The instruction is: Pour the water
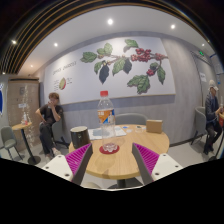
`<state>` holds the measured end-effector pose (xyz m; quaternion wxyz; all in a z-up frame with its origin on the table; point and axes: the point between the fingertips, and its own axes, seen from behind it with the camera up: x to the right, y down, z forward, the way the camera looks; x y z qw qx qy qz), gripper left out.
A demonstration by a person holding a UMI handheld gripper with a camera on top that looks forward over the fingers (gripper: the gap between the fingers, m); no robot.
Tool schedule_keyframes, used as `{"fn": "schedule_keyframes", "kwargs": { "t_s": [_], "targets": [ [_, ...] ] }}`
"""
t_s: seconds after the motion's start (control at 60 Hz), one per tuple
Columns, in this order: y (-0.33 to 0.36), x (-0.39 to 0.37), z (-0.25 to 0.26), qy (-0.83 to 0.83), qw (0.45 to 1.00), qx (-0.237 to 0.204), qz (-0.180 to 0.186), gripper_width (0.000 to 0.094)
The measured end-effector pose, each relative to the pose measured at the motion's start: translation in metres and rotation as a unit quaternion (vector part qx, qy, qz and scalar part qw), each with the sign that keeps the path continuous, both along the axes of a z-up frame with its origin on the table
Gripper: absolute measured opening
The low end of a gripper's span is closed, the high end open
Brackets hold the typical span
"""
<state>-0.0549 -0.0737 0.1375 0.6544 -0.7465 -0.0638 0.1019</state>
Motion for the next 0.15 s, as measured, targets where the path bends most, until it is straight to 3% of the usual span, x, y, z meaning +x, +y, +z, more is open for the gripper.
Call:
{"fn": "schedule_keyframes", "kwargs": {
  "t_s": [0.15],
  "targets": [
    [-0.036, 0.021, -0.002, -0.008, 1.0, 0.002, -0.016, 0.0852]
  ]
}}
